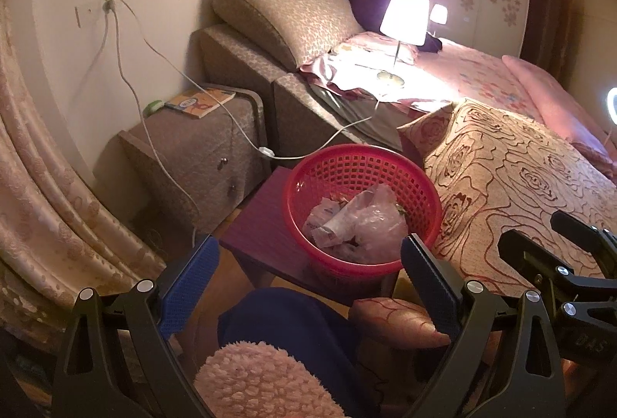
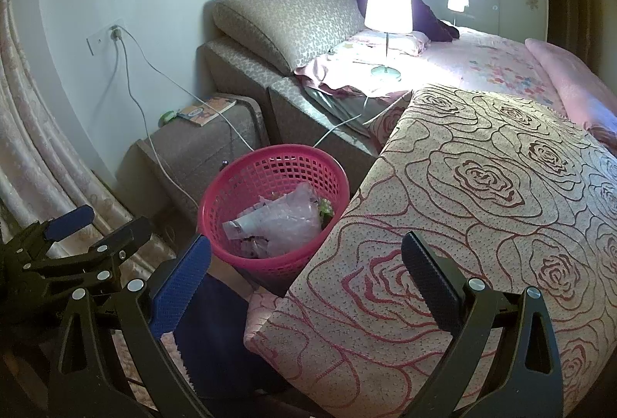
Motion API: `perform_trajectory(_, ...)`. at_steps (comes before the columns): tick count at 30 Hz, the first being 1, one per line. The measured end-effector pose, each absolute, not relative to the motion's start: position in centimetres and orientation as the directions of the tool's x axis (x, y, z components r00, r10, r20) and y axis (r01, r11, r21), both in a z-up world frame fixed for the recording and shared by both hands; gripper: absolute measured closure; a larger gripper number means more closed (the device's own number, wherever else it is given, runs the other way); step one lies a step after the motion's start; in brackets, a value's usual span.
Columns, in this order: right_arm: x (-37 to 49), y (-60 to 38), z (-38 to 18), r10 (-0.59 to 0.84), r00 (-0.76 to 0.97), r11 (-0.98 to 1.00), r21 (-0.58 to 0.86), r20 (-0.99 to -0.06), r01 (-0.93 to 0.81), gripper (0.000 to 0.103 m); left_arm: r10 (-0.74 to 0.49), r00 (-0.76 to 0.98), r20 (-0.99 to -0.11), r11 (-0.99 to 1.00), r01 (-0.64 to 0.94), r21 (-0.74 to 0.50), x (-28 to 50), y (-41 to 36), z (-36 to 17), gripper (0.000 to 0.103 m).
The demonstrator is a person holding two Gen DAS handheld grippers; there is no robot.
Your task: Collect trash
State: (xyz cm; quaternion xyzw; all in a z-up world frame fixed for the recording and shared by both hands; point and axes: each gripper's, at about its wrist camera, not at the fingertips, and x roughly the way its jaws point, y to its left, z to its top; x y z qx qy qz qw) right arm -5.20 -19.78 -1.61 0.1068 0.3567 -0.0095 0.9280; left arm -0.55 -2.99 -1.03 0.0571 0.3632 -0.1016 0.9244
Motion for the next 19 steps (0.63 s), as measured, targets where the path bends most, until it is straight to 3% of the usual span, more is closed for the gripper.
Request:
perform_trajectory(13,-5.3,-21.8,-1.1,0.055,0.747,0.965,0.227,-0.662,0.130,0.007,-0.192,0.709,-0.679,0.967,0.257,-0.005,-0.6,-3.2,-0.7,0.012)
perform_trajectory(19,-6.5,-31.6,-0.3,-0.165,0.691,0.932,0.119,-0.704,0.344,0.007,-0.189,0.703,-0.686,0.975,0.218,-0.046,0.4,-1.5,-0.1,0.012)
